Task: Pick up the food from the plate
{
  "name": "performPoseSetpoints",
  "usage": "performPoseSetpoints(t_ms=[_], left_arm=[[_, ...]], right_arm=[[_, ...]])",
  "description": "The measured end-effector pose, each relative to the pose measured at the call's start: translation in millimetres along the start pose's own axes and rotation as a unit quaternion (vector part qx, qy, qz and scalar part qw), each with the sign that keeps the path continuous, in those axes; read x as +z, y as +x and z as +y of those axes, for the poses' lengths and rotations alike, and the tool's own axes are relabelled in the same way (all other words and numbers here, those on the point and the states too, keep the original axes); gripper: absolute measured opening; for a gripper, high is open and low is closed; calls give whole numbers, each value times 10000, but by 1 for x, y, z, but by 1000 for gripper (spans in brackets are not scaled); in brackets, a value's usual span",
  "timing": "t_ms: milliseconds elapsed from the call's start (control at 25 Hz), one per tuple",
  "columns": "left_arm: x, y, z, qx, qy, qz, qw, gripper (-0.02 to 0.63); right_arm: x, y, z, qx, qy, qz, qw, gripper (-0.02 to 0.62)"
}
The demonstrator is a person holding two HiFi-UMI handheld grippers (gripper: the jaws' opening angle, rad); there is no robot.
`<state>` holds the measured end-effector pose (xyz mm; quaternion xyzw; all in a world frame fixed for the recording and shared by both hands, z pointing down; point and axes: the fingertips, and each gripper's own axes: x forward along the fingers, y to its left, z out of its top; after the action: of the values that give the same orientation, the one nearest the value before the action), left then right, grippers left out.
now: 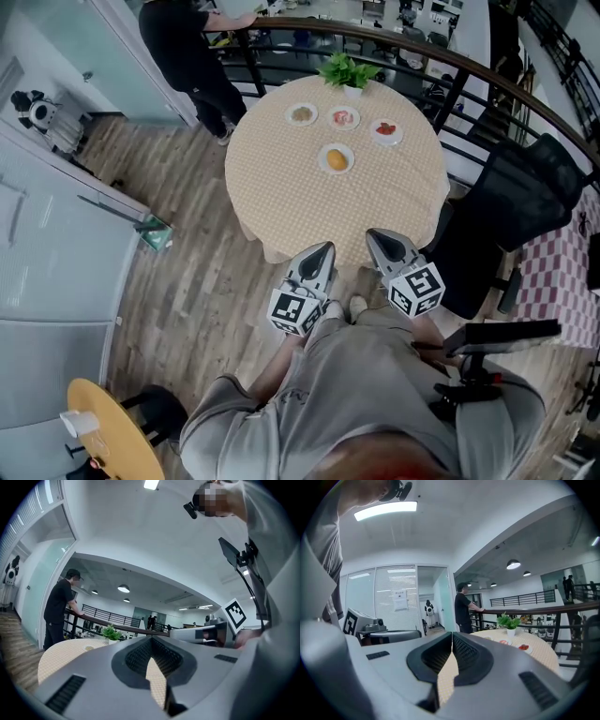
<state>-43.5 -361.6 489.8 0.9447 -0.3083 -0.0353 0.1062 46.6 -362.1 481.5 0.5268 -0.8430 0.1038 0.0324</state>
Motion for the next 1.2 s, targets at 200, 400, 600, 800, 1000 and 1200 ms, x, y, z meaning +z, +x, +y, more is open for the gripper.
performPoseSetpoints(t_ms=[200, 400, 600, 800, 1000, 1200], left_arm=[[8, -1, 4, 233, -92, -98, 9996, 11], [12, 2, 2, 334, -10, -176, 9993, 11], [10, 4, 3, 357, 92, -141, 9992, 11], [-1, 7, -1, 371, -8, -35, 9993, 9], [-5, 11, -4, 348, -13, -29, 9994, 9], [-4, 8, -2, 407, 51, -50, 9991, 11]], right_arm=[[29, 9, -8, -99, -407, -299, 9987, 15], [40, 8, -7, -5, -630, -452, 9970, 17], [39, 14, -16, -23, -397, -493, 9980, 323], [36, 16, -35, -350, -506, -274, 9977, 351], [23, 22, -54, -411, -465, 86, 9980, 351], [0, 47, -71, -257, -417, 749, 9960, 351]])
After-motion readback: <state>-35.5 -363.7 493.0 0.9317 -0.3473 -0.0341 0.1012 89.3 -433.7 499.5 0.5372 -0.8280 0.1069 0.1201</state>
